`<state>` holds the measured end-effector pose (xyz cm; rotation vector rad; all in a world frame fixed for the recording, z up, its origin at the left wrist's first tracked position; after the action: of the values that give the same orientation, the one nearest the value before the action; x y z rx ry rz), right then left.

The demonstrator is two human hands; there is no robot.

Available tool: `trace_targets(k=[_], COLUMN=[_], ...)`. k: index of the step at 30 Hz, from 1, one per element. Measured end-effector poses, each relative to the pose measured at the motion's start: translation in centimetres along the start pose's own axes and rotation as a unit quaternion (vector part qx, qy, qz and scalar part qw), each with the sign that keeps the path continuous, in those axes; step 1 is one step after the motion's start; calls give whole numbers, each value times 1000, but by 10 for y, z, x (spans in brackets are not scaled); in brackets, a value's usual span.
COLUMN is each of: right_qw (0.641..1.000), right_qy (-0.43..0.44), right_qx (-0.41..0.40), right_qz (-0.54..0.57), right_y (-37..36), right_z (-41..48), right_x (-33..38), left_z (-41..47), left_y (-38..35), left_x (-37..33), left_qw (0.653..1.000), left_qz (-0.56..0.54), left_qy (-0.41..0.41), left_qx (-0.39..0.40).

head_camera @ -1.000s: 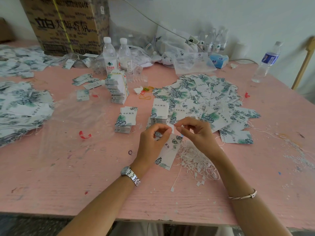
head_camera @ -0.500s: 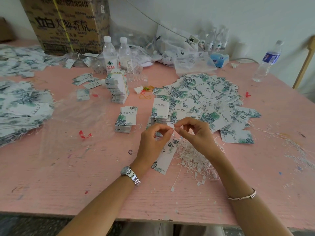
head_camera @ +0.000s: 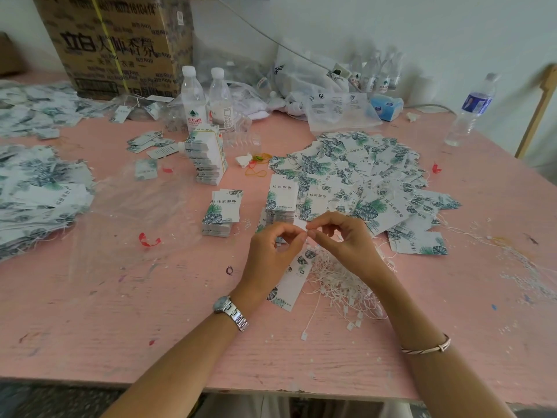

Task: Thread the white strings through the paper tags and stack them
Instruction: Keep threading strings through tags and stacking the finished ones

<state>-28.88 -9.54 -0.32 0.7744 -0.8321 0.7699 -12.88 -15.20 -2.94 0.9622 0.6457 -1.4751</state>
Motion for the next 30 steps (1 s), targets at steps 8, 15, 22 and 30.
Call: trace_targets(k=[8,15,22,30], right_qw=[999,990,981,979], right_qy=[-31,-97,-134,-138], right_qx=[0,39,35,31], right_qz=[43,98,137,145], right_y=[-1,-3,-11,-13], right_z=[0,0,-3,-4], right_x=[0,-2,-4,-4], left_z=[-1,-4,-6,-6], left_y=[-2,-3,1,1], left_x=[-2,-8,-12,-13], left_qw=[999,994,990,990], left_qz=[23,62,82,81], left_qy=[-22,-80,-117,-114], left_qx=[15,30,4,-3])
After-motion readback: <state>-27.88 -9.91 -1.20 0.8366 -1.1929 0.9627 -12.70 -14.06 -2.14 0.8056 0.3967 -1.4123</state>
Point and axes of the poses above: each hand's wrist, its own z-axis towards the middle knuckle, its own y-axis out of the back of the hand, x = y × z, the point moved 4 cm from there along z, towards the middle knuckle, and after that the axes turned 13 degrees about -x, right-handed, at the moved point
